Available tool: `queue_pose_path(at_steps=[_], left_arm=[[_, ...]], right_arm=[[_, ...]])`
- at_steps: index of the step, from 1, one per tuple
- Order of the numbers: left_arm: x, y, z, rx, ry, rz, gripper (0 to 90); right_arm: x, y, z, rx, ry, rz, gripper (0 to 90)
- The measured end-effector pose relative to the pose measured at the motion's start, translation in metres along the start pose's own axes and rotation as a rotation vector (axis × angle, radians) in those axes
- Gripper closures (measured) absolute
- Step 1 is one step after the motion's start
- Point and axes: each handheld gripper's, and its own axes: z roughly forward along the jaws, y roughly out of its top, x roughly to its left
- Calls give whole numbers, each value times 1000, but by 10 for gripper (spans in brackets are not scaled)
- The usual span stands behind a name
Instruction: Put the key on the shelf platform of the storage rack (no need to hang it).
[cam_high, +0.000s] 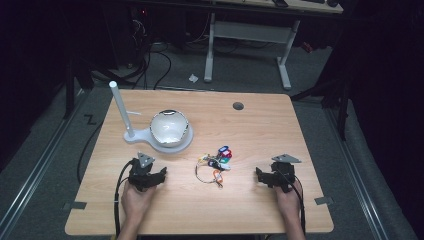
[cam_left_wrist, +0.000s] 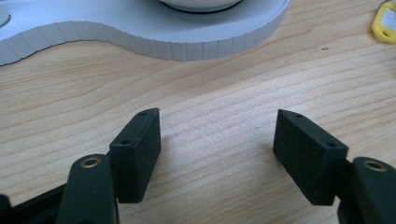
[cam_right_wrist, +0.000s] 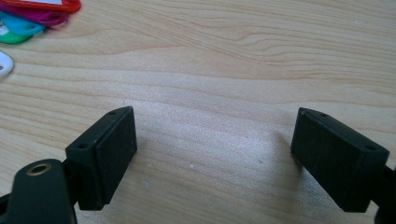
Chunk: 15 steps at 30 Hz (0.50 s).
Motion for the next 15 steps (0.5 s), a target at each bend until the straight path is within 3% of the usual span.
queue_pose_path(at_steps=[15], left_arm=[[0, 0, 0, 2, -5, 4, 306]], right_arm=[[0, 0, 0, 0, 0, -2, 143]])
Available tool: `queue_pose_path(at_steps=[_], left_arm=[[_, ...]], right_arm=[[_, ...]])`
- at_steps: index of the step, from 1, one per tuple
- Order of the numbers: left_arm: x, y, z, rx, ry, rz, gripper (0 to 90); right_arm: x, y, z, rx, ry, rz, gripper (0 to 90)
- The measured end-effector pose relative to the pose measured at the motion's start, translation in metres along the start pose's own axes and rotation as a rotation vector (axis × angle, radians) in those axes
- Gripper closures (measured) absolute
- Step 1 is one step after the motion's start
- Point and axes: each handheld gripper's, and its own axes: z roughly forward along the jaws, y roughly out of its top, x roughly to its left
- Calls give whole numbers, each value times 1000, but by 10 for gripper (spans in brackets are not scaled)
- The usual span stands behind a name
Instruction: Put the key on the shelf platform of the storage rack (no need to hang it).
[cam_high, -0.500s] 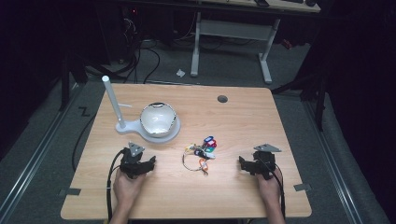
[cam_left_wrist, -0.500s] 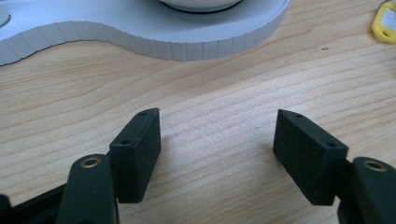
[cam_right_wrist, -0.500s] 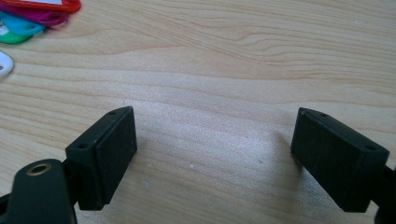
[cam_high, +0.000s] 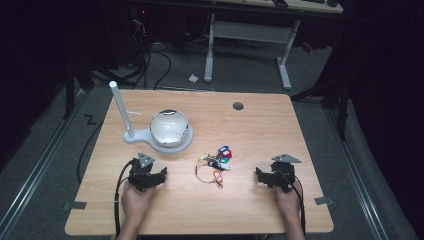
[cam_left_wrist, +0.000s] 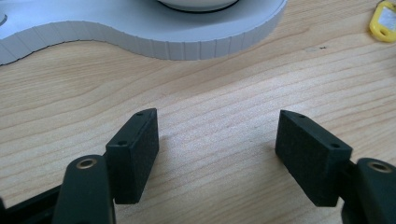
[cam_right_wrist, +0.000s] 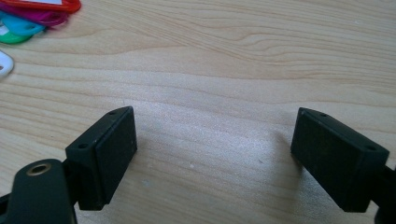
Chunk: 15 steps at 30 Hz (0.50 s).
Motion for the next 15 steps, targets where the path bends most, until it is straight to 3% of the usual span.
queue_pose_path(at_steps=[15], left_arm=[[0, 0, 0, 2, 6, -5, 286]], right_arm=[[0, 0, 0, 0, 0, 0, 144]])
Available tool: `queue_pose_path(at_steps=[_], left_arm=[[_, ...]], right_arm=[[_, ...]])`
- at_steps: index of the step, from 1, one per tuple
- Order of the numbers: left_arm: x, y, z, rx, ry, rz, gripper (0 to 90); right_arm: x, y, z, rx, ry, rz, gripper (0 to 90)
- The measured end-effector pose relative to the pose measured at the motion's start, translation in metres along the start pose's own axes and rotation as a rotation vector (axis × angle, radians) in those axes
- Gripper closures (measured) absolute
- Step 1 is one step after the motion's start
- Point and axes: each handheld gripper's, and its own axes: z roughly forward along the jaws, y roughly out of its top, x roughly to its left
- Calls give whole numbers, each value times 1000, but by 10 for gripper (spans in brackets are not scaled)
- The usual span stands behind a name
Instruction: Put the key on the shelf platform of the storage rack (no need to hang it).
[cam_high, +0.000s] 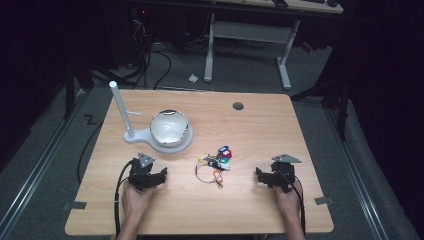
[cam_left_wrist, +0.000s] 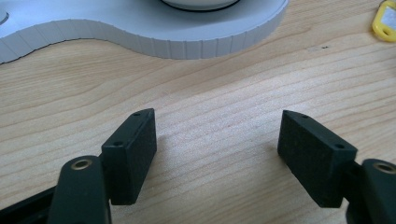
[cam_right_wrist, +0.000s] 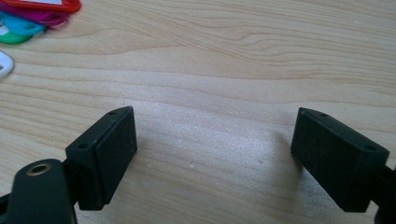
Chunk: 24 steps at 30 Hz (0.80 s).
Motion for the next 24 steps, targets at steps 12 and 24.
queue_pose_path(at_steps=[12, 24], left_arm=[[2, 2, -6, -13, -61, -48, 288], [-16, 16, -10, -26, -134, 14, 300]], right_arm=[[0, 0, 0, 0, 0, 1, 143], [0, 0, 0, 0, 0, 0, 144]])
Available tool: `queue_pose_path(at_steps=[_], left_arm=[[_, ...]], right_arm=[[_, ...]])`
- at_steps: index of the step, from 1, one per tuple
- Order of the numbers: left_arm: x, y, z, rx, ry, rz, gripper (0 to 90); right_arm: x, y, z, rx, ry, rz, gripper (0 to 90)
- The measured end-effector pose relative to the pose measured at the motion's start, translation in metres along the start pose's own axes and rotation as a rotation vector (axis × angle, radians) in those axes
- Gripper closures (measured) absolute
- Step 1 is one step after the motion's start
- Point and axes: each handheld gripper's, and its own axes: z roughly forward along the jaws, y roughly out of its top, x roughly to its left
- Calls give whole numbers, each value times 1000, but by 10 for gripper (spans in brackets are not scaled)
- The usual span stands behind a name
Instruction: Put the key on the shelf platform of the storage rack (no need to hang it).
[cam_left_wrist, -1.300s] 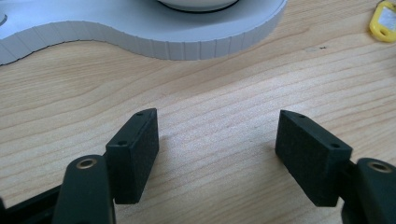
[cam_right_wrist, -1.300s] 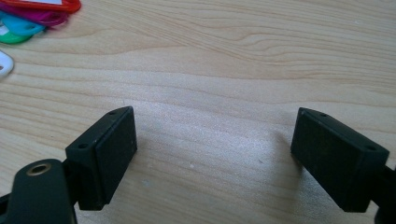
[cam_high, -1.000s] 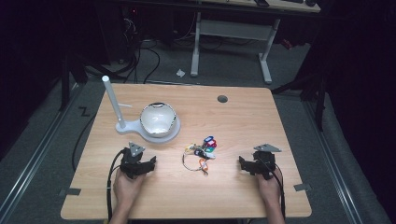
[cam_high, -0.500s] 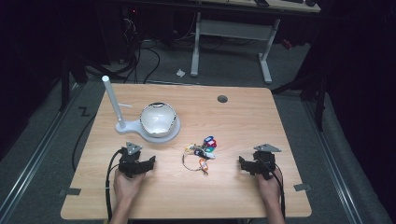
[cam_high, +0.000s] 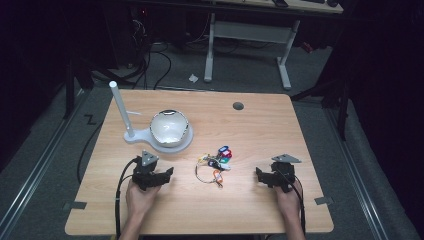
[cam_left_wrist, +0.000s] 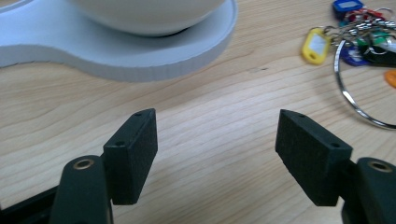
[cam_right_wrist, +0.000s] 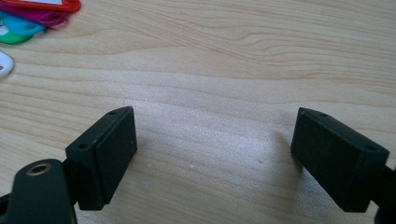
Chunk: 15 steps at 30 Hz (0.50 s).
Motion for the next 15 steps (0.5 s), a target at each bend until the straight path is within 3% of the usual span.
queue_pose_path(at_steps=[10, 15], left_arm=[[-30, 27, 9, 0, -95, 94, 324], [-37, 35, 13, 7, -109, 124, 332]], right_arm=[[0, 0, 0, 0, 0, -1, 144], [0, 0, 0, -1, 0, -2, 144]])
